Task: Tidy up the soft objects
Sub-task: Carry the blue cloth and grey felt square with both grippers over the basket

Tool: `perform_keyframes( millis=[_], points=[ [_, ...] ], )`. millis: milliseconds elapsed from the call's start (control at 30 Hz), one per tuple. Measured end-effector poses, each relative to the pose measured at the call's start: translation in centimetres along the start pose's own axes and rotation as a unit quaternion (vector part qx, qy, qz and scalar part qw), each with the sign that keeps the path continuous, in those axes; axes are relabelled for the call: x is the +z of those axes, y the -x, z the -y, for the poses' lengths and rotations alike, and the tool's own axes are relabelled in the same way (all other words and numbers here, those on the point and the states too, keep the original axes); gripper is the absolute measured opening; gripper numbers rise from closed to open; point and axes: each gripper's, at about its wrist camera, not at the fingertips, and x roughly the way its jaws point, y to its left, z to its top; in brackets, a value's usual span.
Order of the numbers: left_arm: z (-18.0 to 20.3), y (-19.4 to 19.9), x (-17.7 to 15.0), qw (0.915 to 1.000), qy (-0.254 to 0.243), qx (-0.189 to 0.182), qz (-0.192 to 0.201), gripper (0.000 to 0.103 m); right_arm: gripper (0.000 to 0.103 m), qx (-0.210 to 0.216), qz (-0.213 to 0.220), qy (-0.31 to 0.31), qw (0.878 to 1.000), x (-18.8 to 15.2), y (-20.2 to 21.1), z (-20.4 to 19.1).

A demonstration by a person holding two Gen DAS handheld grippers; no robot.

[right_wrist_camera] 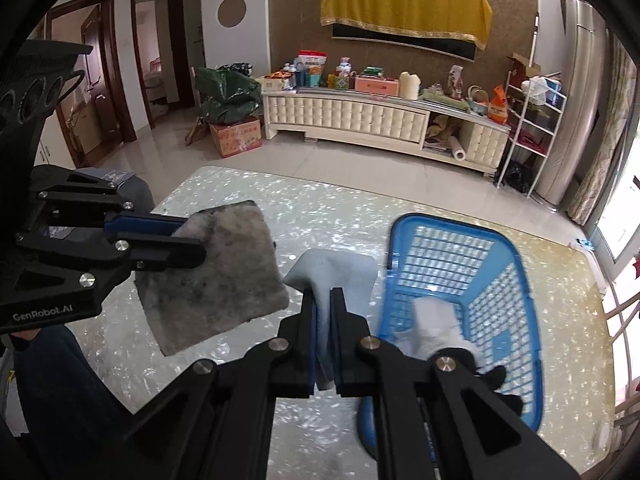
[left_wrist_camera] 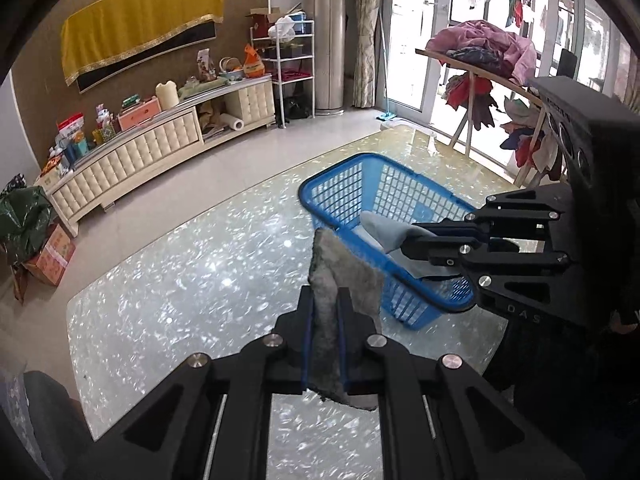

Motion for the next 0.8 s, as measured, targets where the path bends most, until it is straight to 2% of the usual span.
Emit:
perform_keyframes(
  millis=[400, 800],
  points=[
    [2.9, -2.3, 3.6, 0.9996, -0.023, -0.015, 0.004, 0.009, 0.006, -0.027, -0.007, -0.018, 0.999, -1.5, 1.4, 3.1],
    [3.9, -5.8, 6.3, 0.9991, -0.029, -0.03, -0.005, 0.009, 0.006, -0.043, -0.017, -0.039, 0.998, -2.1, 0.5, 5.8]
  ],
)
